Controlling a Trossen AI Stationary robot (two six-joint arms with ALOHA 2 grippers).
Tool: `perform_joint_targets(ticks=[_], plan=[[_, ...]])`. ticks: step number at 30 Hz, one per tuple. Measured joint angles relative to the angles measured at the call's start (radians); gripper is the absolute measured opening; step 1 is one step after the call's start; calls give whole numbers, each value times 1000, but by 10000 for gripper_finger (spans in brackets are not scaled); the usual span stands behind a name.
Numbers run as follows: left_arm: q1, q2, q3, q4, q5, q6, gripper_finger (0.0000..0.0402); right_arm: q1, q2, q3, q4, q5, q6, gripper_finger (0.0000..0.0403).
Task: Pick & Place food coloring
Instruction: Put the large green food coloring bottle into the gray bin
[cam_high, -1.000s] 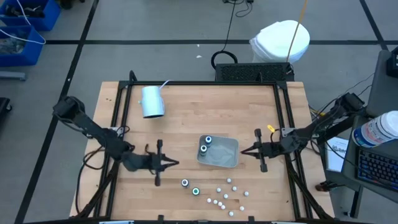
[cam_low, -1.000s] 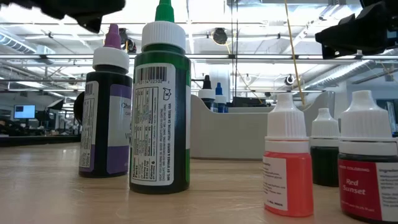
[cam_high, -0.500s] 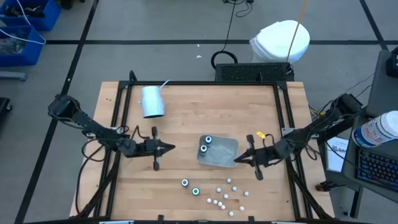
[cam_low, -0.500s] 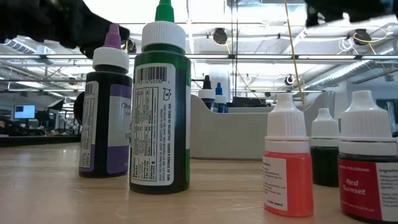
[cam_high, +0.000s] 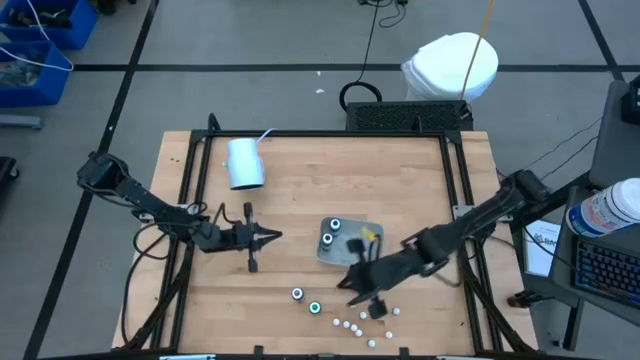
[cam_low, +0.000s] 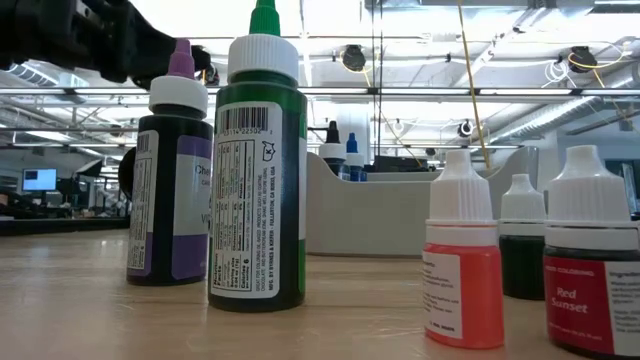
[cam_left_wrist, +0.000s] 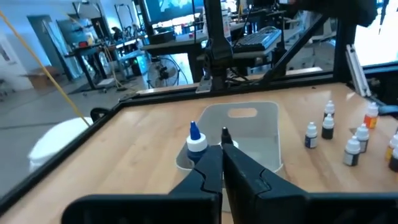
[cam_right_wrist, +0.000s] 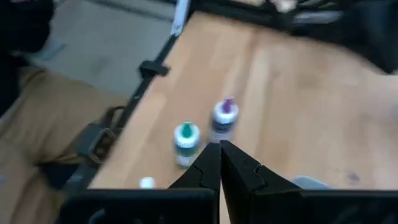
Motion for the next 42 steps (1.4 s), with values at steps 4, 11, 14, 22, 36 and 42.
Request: perform_joint_targets(ticks=[4, 11, 14, 22, 36, 42], plan=[[0, 0, 0, 4, 0, 55, 6, 4, 125, 135, -22, -42, -13, 14], [1, 0, 0, 17, 0, 90, 13, 7, 257, 203, -14, -145, -73, 98], [4, 0, 0, 20, 1, 92, 25, -4, 296, 203, 19, -145, -97, 140], [29, 0, 0, 17, 1, 59, 31, -16, 323, 204, 44, -143, -153, 231], [32, 0, 0, -31, 2, -16, 33, -73, 323, 85, 230, -244, -129, 265], [33, 0, 0, -43, 3, -16, 33, -83, 323, 11, 331, -274, -122, 265]])
